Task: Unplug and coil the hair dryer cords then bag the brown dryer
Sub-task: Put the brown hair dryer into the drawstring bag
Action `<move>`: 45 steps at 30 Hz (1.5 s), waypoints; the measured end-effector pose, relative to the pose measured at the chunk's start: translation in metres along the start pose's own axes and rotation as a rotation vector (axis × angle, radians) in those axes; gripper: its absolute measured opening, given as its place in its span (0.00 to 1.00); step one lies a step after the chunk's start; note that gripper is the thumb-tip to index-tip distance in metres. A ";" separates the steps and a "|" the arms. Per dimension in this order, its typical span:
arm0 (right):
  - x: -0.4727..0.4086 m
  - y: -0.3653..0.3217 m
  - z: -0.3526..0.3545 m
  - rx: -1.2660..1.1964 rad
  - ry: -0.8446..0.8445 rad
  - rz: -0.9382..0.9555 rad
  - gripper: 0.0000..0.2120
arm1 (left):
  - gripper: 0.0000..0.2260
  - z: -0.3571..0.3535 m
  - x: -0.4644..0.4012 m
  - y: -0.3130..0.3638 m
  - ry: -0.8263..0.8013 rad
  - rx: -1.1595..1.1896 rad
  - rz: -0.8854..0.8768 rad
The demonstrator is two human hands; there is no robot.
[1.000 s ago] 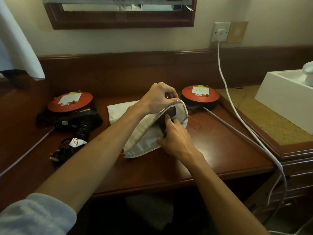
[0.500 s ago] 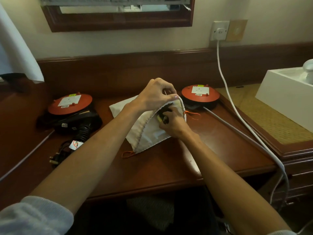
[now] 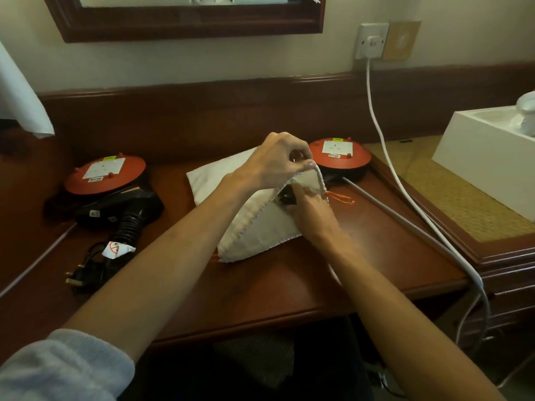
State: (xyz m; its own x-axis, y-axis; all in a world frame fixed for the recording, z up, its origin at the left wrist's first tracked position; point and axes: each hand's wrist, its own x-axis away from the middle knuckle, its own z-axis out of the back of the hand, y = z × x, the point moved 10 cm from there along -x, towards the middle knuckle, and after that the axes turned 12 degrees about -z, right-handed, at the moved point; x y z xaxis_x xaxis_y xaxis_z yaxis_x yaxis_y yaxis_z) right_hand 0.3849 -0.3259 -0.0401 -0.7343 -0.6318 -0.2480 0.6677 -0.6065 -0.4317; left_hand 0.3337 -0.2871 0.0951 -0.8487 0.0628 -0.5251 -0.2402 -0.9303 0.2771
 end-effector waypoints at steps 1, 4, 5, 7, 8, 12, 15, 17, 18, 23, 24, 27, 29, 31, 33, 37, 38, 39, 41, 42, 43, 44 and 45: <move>-0.001 0.003 0.001 0.031 0.075 -0.030 0.19 | 0.07 -0.001 -0.001 0.000 -0.001 0.003 0.000; -0.002 0.004 0.009 0.040 0.196 -0.089 0.08 | 0.07 -0.004 -0.001 -0.001 -0.011 0.012 0.011; -0.003 0.002 0.009 0.049 0.197 -0.094 0.07 | 0.07 -0.004 0.000 -0.002 -0.006 0.015 0.012; -0.006 0.000 0.009 0.061 0.205 -0.094 0.07 | 0.07 -0.004 0.002 -0.006 0.002 0.031 0.022; -0.007 0.000 0.010 0.059 0.213 -0.097 0.08 | 0.07 -0.004 0.003 -0.009 0.000 0.041 0.029; 0.002 -0.003 0.018 0.041 0.181 -0.114 0.13 | 0.09 -0.006 0.026 -0.021 0.030 0.133 0.048; 0.031 -0.015 0.004 0.036 -0.185 -0.031 0.12 | 0.10 -0.009 0.071 -0.064 0.082 0.107 0.265; 0.069 -0.021 0.002 0.022 -0.418 0.104 0.11 | 0.10 -0.015 0.110 -0.087 0.025 -0.023 0.430; 0.082 -0.020 0.015 -0.043 -0.431 0.138 0.11 | 0.12 -0.018 0.130 -0.091 -0.010 -0.064 0.484; 0.057 0.039 0.092 -0.259 0.077 -0.020 0.22 | 0.25 -0.021 0.230 -0.073 -0.155 -0.235 0.689; 0.046 0.052 0.086 -0.262 0.063 -0.089 0.30 | 0.25 -0.021 0.245 -0.071 -0.177 -0.247 0.728; 0.022 0.070 0.049 -0.281 -0.051 -0.206 0.30 | 0.15 -0.008 0.259 -0.073 -0.109 -0.288 0.754; 0.013 0.071 0.037 -0.267 -0.033 -0.229 0.14 | 0.10 0.000 0.258 -0.079 -0.031 -0.257 0.723; 0.009 0.066 0.032 -0.322 -0.033 -0.236 0.09 | 0.07 0.012 0.262 -0.089 0.019 -0.207 0.751; 0.011 0.051 0.042 -0.458 -0.076 -0.191 0.10 | 0.06 0.032 0.264 -0.097 0.073 -0.099 0.796; 0.003 0.010 0.091 -0.660 -0.168 -0.012 0.13 | 0.01 0.108 0.240 -0.102 0.404 0.334 0.781; -0.006 0.002 0.102 -0.662 -0.159 0.007 0.13 | 0.02 0.132 0.227 -0.103 0.503 0.429 0.758; -0.016 -0.005 0.113 -0.653 -0.125 0.013 0.11 | 0.03 0.155 0.212 -0.104 0.572 0.485 0.730; -0.039 -0.016 0.130 -0.571 0.012 -0.012 0.08 | 0.04 0.193 0.175 -0.106 0.579 0.472 0.683; -0.049 -0.023 0.138 -0.522 0.080 -0.035 0.07 | 0.05 0.207 0.157 -0.106 0.542 0.417 0.664; -0.058 -0.028 0.149 -0.498 0.132 -0.059 0.07 | 0.05 0.220 0.141 -0.106 0.513 0.347 0.647; -0.066 -0.034 0.162 -0.497 0.177 -0.082 0.06 | 0.05 0.232 0.126 -0.107 0.497 0.268 0.630; -0.075 -0.037 0.175 -0.518 0.206 -0.110 0.05 | 0.05 0.245 0.113 -0.109 0.496 0.186 0.615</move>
State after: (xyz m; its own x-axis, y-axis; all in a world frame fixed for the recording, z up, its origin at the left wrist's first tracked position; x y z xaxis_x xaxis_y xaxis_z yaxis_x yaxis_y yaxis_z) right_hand 0.4367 -0.3401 0.1465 -0.8395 -0.4396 -0.3193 0.4770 -0.3147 -0.8207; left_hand 0.1481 -0.0901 0.2028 -0.5571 -0.6484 -0.5189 0.0893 -0.6680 0.7388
